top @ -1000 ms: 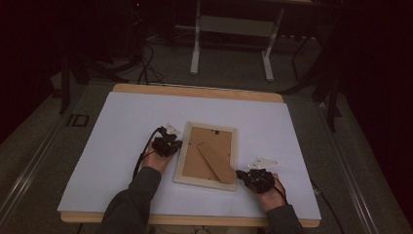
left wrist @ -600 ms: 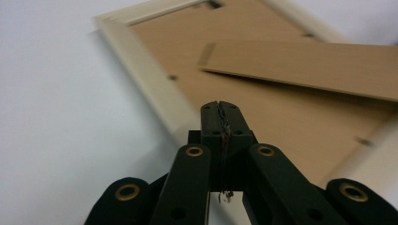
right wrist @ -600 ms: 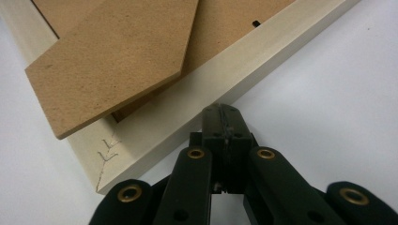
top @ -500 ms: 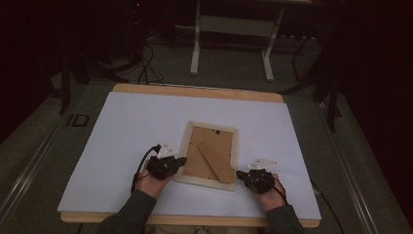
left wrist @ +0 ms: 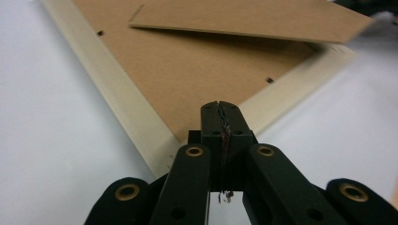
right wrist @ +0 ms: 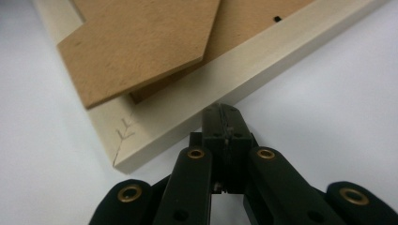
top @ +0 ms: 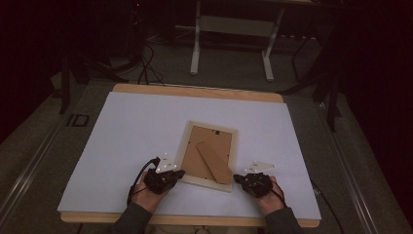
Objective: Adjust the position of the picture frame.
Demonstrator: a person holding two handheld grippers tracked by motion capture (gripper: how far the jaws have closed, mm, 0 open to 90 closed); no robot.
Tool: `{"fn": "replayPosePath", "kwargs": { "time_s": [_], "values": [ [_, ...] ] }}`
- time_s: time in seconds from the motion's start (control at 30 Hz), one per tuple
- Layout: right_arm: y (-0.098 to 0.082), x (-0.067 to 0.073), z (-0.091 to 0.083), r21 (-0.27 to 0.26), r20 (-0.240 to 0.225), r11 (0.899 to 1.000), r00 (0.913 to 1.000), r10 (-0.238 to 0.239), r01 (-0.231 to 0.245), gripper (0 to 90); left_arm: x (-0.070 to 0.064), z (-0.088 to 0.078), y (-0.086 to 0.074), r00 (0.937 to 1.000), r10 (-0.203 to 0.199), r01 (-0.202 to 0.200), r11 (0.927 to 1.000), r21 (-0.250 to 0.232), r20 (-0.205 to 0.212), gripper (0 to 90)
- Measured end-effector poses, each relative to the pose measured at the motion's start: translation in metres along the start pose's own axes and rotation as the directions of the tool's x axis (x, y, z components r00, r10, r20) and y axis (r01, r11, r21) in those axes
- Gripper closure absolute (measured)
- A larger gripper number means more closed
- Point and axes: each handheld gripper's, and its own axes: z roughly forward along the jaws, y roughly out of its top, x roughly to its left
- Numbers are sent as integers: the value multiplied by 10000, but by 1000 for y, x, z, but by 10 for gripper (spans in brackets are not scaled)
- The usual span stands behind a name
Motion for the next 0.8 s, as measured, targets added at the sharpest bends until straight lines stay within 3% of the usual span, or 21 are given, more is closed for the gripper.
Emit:
{"fn": "replayPosePath", "kwargs": {
  "time_s": [0.07, 0.23, 0.53, 0.6, 0.8],
  "values": [
    [2, 9, 3, 13, -186, 9996, 9994, -297, 297, 900, 7, -2, -1, 9992, -297, 295, 9995, -81, -258, 900],
    [7, 25, 10, -19, -571, 9975, 9958, -709, 709, 900, 16, -4, -3, 9974, -498, 495, 9987, -82, -526, 900],
    [21, 47, 29, -126, -1296, 9889, 9804, -1487, 1483, 900, 18, -1, -5, 9968, -499, 501, 9987, 21, -624, 900],
    [26, 44, 29, -153, -1146, 9869, 9803, -1612, 1605, 899, 20, -5, -6, 9959, -581, 577, 9983, -74, -694, 900],
    [50, 8, 19, -836, -438, 9920, 9942, -985, 946, 900, 30, -17, -13, 9899, -929, 920, 9957, -134, -1074, 900]
  ]
}}
